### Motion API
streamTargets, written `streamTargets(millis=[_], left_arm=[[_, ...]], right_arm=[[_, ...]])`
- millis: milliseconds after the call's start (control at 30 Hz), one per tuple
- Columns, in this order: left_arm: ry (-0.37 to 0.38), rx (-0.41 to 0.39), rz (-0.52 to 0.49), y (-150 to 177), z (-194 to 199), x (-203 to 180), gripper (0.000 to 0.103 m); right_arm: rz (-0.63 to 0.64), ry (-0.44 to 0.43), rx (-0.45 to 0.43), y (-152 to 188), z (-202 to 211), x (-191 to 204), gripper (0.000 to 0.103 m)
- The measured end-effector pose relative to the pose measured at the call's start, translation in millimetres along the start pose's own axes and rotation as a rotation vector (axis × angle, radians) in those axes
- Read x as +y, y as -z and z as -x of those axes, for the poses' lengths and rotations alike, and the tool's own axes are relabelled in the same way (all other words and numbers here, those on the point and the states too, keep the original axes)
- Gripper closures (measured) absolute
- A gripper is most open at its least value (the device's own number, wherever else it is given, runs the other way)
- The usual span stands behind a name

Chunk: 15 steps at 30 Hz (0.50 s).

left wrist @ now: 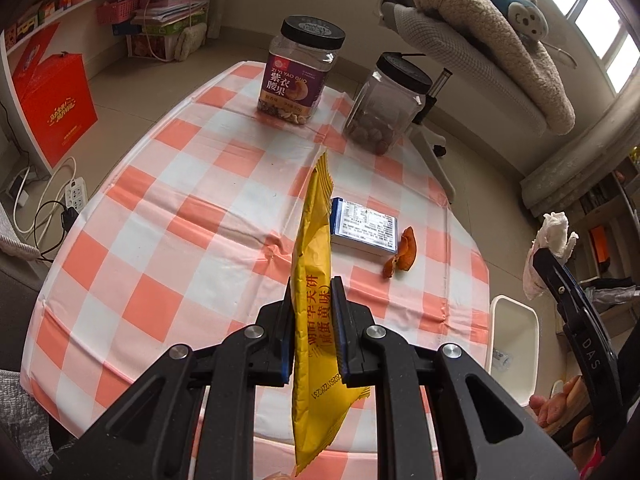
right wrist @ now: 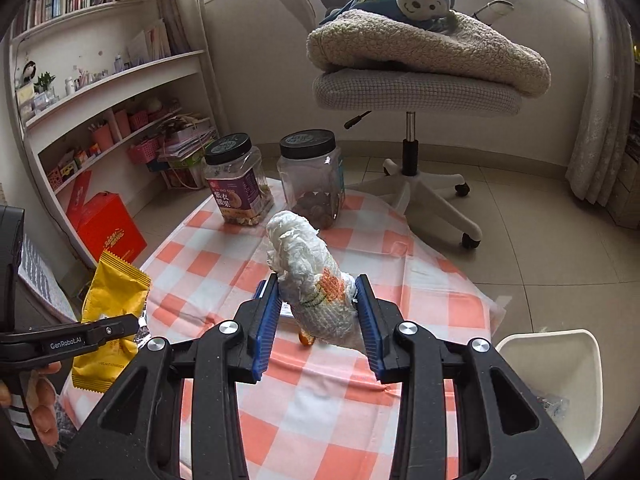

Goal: Collect trash
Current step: 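Carry the packet and tissue over the white bin and open both grippers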

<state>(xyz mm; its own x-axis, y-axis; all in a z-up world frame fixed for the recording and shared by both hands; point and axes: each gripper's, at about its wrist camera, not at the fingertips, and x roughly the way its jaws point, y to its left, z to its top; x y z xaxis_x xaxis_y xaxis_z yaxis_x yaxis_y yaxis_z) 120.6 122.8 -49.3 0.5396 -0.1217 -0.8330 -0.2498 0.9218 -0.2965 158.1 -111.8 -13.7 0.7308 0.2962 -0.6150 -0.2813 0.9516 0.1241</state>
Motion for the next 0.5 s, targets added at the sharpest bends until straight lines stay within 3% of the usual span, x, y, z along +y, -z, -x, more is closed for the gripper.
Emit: streamTargets(millis=[500], left_arm=[[0.058,0.037,-0.126,23.4,-30.1,-73.6,0.087]], right_arm=[[-0.229,0.252,-0.054,12.6,75.2,-149.0,0.067]])
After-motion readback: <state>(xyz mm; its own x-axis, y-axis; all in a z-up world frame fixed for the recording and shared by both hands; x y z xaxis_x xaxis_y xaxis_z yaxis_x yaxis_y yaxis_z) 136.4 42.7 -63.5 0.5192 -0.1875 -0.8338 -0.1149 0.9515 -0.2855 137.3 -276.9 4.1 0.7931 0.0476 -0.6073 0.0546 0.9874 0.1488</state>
